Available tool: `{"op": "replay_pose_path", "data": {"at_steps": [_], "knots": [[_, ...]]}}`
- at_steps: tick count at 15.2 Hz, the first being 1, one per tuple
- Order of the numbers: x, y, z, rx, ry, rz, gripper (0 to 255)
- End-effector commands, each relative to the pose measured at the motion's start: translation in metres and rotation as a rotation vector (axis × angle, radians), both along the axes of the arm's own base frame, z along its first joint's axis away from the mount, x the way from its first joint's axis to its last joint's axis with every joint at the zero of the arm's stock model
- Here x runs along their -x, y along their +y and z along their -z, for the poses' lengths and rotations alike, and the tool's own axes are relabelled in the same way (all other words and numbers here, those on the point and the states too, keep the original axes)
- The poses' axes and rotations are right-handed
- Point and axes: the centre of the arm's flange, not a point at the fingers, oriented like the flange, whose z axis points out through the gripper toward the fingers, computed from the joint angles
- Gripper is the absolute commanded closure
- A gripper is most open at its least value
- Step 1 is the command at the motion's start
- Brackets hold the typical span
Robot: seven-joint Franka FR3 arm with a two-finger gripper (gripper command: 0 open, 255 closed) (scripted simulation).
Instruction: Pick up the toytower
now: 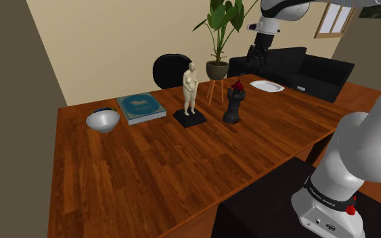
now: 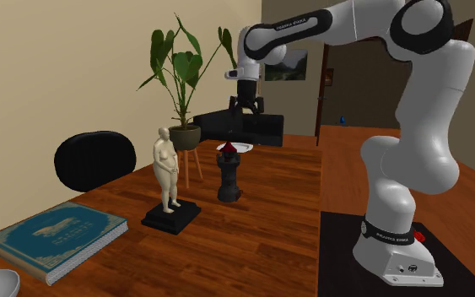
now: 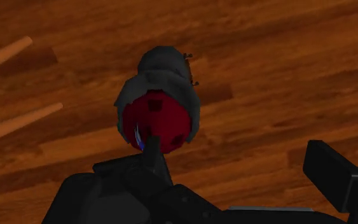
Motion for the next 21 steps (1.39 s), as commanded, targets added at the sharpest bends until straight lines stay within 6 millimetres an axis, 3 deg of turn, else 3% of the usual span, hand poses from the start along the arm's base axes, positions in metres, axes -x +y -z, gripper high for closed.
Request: {"op": "replay_pose_path", "data": {"at_steps": [1,4,11,14,15,21], "knots": [[-0.025,-0.012,0.003,-0.011,-0.002,-0.12,0],[-0.065,-0.023,0.013,-0.03,-0.001,-0.276,0],[-0.065,-0.023,0.05,-0.03,-0.001,-0.276,0],[-0.065,-0.023,0.053,-0.03,-0.001,-0.276,0],[-0.065,-0.022,0.053,-0.03,-0.001,-0.276,255],[-0.065,-0.022,0.053,-0.03,-0.001,-0.276,255]]}}
